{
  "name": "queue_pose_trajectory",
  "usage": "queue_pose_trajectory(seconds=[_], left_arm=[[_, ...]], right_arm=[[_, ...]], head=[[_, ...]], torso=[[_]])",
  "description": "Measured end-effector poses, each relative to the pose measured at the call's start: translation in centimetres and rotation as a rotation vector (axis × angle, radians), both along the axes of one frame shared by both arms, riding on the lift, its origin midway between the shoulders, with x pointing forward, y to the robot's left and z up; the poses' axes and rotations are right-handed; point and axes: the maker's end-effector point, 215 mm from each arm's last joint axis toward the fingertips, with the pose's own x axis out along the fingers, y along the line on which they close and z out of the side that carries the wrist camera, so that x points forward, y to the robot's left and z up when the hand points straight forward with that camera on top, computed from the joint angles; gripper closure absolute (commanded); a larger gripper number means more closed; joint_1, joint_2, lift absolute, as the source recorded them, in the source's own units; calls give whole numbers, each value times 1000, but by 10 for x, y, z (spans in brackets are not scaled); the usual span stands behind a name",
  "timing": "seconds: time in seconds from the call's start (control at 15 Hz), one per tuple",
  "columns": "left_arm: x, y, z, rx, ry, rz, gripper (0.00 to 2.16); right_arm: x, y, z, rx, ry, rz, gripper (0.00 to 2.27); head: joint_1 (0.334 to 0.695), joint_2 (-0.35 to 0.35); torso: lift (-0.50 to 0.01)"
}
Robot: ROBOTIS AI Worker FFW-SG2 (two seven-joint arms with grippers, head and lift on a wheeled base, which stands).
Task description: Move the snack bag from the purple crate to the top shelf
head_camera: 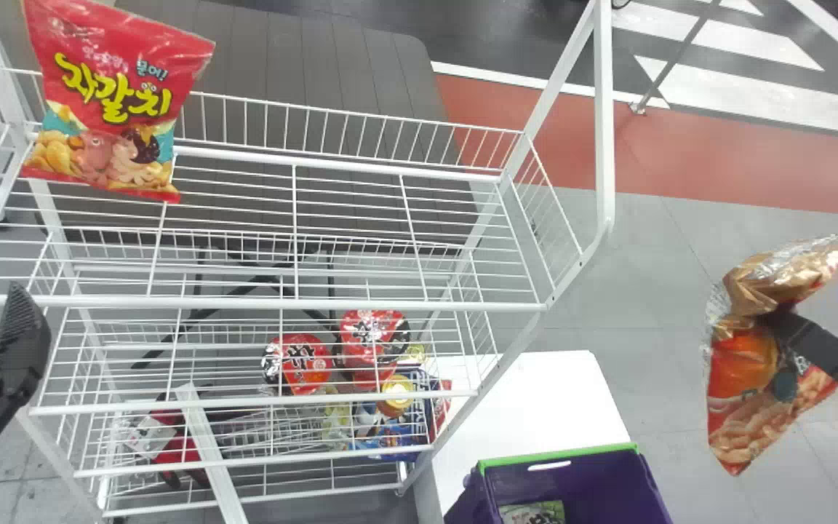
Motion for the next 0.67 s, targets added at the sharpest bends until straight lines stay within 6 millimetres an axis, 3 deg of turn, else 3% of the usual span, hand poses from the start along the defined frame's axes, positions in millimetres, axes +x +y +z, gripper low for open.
queue_pose_trajectory(seconds=[0.67], left_arm=[[-1,0,-1,-1,2,0,124]], right_arm=[[0,-2,-2,9,3,-2,2115]], head=[[695,-329]], torso=[[9]])
